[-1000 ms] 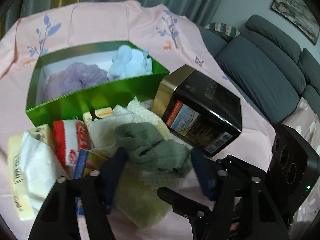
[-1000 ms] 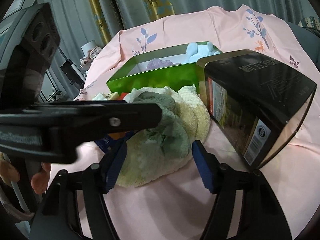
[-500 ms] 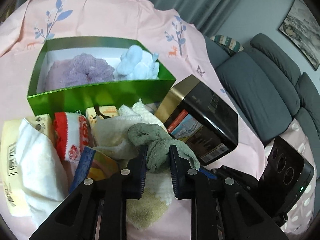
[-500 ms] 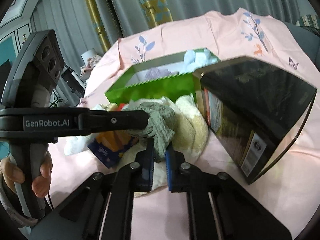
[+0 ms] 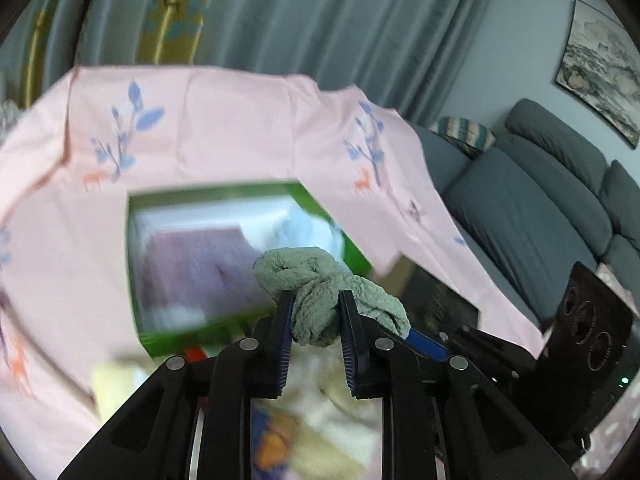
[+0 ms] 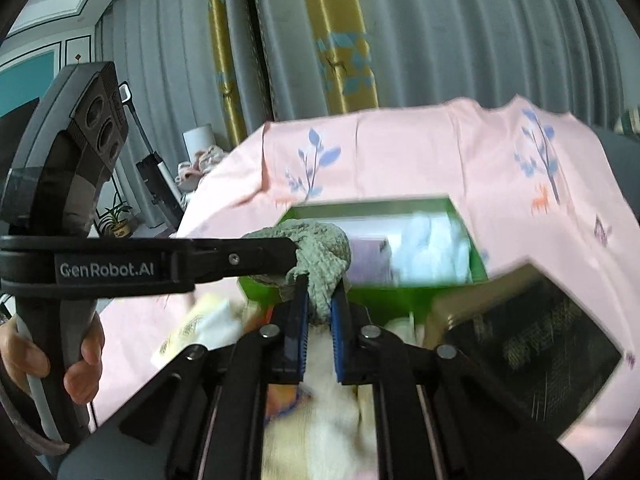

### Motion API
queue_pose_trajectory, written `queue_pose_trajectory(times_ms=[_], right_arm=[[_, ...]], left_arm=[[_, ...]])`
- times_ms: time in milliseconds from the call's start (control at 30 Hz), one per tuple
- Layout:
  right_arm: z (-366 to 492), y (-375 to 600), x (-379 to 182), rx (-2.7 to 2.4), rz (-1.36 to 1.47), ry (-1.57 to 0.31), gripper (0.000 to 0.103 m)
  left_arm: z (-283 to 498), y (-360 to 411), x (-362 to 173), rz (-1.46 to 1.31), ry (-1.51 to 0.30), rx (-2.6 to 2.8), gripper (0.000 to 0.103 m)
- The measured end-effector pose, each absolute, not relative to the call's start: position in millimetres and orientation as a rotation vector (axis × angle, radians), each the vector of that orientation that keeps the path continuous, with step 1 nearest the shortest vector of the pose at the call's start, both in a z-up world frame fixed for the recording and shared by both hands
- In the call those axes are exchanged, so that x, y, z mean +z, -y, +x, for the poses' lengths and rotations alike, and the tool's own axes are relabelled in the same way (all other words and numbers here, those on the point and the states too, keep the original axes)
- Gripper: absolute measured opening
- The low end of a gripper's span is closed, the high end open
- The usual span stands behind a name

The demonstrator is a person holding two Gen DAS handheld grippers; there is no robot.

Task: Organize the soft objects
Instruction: 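Drop the green cloth into the green box and withdraw the left gripper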

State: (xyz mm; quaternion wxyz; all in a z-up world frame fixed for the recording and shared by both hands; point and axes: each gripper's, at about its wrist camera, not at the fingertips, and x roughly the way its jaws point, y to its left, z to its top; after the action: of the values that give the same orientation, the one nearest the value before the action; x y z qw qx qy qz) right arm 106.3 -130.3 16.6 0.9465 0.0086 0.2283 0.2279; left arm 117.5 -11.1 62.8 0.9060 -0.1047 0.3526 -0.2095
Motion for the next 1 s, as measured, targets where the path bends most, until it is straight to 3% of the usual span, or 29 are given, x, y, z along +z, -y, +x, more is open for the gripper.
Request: queue_pose_trajectory(times_ms=[333, 400, 433, 500, 567, 633, 1000], right_arm=[[201.1, 93.8, 6.7, 0.421, -0.008, -0.589, 0.013], [214.4, 89.2, -5.2, 0.397, -0.029, -0.645, 0.02], [219.4, 88.3, -12.4, 0.38, -0.04, -0.674, 0.027], [220.2, 90.9, -20.4, 0.357, -0.041, -0.703, 0.061], [213.5, 99.3, -22.7, 0.359, -0.006, -0.699, 0.063], [203.3, 106.2, -19.9, 0.361, 0.006, -0.684, 0.064], [125.9, 142.5, -11.3, 0.406, 0.06, -0.641, 0.081]], left_arm=[[212.2, -12.5, 37.9, -0.213, -0.822, -0.266, 0.021], [226.3, -15.8, 24.4, -0.214, -0.871, -0.237, 0.022], [232.3, -17.7, 16.1, -0.224, -0.903, -0.225, 0.027], [239.2, -24.2, 2.0, -0.256, -0.961, -0.202, 0.049], [235.3, -28.8, -0.5, -0.268, -0.958, -0.188, 0.089], [227.8, -34.3, 2.2, -0.269, -0.933, -0.176, 0.093], [167.3, -38.4, 26.9, -0.189, -0.898, -0.205, 0.094]])
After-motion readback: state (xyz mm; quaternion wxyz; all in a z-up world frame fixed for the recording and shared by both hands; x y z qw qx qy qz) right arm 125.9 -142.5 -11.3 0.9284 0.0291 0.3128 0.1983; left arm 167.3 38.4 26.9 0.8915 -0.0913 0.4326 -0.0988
